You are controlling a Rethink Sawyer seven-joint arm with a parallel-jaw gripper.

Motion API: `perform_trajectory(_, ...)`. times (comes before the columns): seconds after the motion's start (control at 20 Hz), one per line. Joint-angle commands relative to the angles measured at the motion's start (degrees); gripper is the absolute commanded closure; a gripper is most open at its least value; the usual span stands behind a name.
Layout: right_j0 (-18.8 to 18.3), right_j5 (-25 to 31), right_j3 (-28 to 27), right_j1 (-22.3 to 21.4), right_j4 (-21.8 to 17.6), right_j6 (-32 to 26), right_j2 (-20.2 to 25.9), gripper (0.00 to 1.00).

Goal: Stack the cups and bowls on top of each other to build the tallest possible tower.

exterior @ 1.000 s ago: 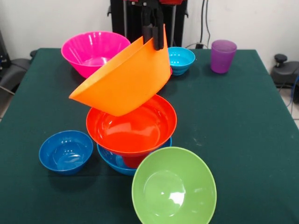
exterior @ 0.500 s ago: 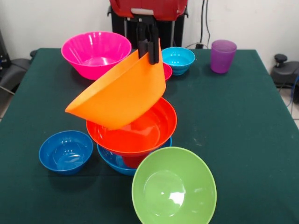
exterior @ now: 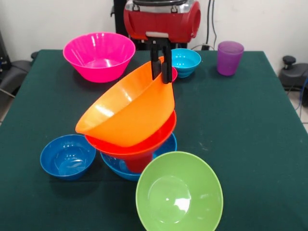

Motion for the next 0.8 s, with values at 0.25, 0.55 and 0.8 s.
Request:
perform_trajectory(0.25,-1.7,-2.98,6.77,1.48,-5.39,-9.24,4.93,1.0)
perform_trajectory(0.55,-1.9,-3.4,7.17,1.69,-6.04,-8.79,5.11,1.0)
perform_trajectory(0.8,-2.22,-3.23,6.55,2.14,-7.09,-9.84,6.27,0.0)
